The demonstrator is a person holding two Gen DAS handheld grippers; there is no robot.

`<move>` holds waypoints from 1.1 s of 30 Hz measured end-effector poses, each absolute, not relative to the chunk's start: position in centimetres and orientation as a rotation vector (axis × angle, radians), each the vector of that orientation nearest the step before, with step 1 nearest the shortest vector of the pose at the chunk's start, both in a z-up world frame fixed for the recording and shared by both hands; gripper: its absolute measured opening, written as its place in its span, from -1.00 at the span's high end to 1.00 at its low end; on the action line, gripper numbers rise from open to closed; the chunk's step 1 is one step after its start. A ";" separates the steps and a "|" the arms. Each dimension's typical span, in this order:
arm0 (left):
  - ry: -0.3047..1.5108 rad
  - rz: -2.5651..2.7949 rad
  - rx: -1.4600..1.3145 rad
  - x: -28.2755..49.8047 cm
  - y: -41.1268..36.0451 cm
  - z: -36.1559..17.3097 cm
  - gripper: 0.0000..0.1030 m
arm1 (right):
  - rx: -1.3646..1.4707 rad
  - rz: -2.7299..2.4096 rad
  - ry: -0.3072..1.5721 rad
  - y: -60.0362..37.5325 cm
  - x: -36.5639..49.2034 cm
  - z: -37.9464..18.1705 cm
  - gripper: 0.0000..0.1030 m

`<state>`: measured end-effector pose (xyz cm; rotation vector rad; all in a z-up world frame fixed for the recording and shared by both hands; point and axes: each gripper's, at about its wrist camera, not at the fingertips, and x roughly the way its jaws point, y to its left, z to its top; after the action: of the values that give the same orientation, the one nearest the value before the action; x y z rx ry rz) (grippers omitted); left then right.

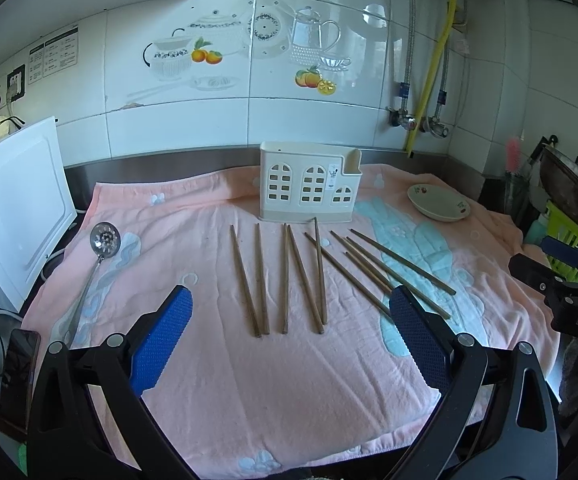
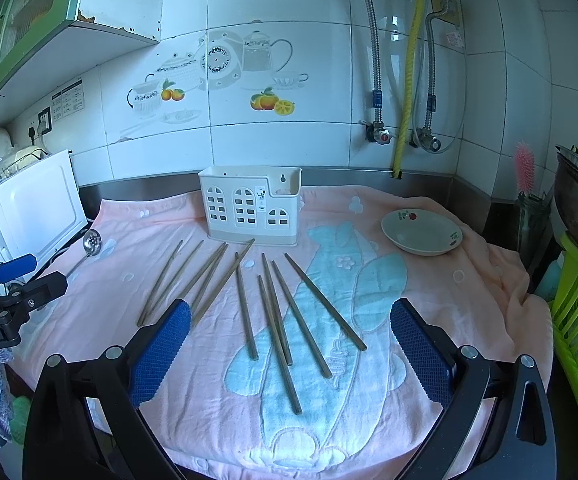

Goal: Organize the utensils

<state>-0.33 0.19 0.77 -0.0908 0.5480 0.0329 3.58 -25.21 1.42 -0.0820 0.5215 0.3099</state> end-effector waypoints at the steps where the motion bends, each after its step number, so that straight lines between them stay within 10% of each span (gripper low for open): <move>1: 0.548 0.032 -0.088 -0.5 0.0 0.7 -0.88 | -0.082 0.311 0.522 -25.2 3.6 1.4 -0.88; 33: 0.556 0.034 -0.092 0.2 0.1 0.1 -0.88 | -0.085 0.318 0.537 -25.2 4.3 0.6 -0.88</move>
<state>0.19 0.05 0.06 -0.0917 0.5559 0.0343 4.33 -25.24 0.56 -0.0853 0.5372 0.3184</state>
